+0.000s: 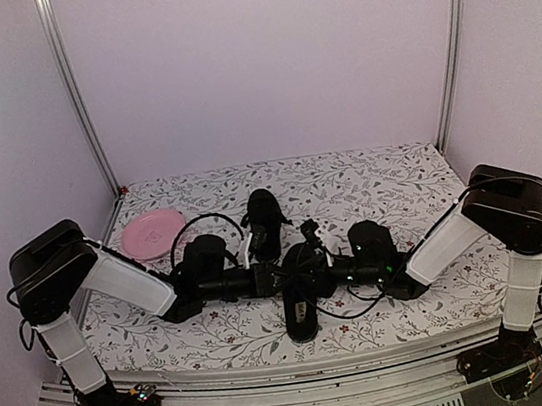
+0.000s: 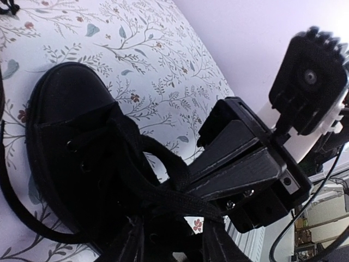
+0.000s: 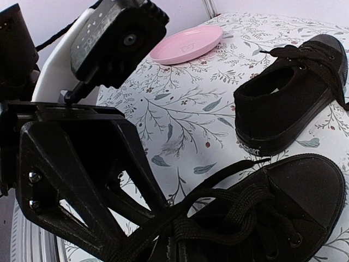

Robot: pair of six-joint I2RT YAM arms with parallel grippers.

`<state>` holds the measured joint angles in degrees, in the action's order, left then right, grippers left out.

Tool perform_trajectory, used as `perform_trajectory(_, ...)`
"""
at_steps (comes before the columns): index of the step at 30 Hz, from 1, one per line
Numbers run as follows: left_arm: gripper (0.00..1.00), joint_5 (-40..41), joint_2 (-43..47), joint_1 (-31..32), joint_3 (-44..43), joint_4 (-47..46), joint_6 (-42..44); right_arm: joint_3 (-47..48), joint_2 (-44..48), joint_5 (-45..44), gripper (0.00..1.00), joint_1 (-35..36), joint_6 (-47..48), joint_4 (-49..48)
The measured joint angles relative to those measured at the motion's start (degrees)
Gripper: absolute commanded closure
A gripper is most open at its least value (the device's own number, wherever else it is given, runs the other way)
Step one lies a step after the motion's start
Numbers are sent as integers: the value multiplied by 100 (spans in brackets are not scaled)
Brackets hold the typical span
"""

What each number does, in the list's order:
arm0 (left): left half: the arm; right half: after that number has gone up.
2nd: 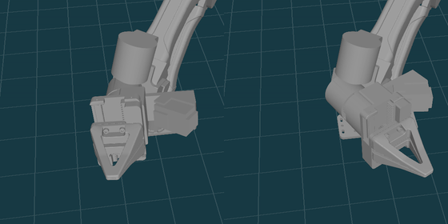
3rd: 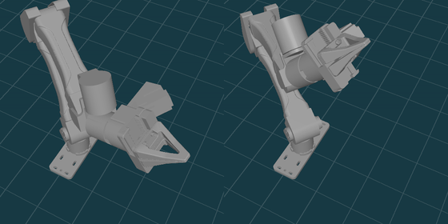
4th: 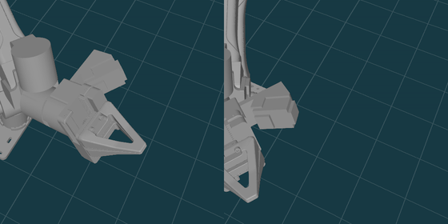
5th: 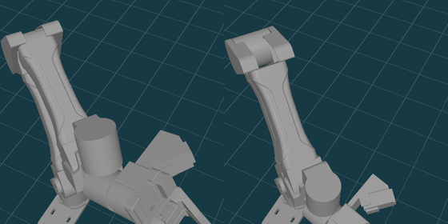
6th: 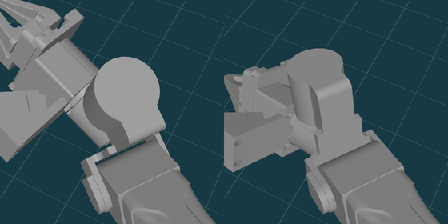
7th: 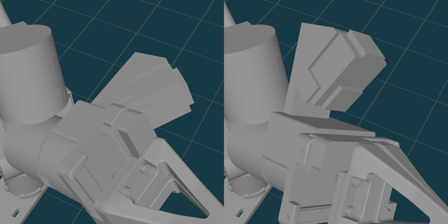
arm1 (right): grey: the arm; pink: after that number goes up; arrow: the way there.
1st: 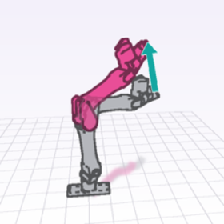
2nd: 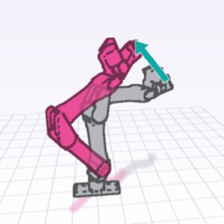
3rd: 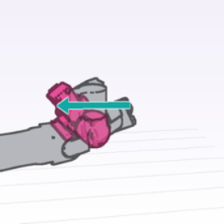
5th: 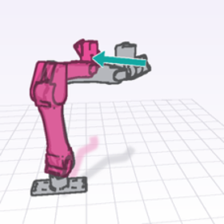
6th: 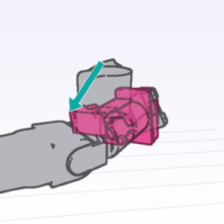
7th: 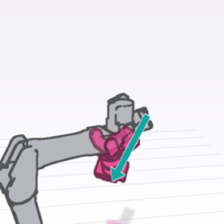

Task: Tie the shoes
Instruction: Cross the shoelace over the shoelace.

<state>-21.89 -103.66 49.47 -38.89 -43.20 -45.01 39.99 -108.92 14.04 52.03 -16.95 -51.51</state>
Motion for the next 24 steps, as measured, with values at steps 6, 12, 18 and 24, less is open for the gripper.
perform_trajectory(6, 66, -243, -273, 0, -70, -201, -2, -28, 2, 7, 98, -31, -50, -87)
perform_trajectory(12, 69, -365, -297, 0, -83, -313, -7, -35, 7, 107, 98, -118, -203, -306)
perform_trajectory(18, 77, -417, -330, -2, -94, -369, -26, -33, 7, 210, 98, -144, -299, -446)
perform_trajectory(24, 82, -457, -457, -37, -127, -461, -72, -35, 7, 291, 98, -146, -323, -525)
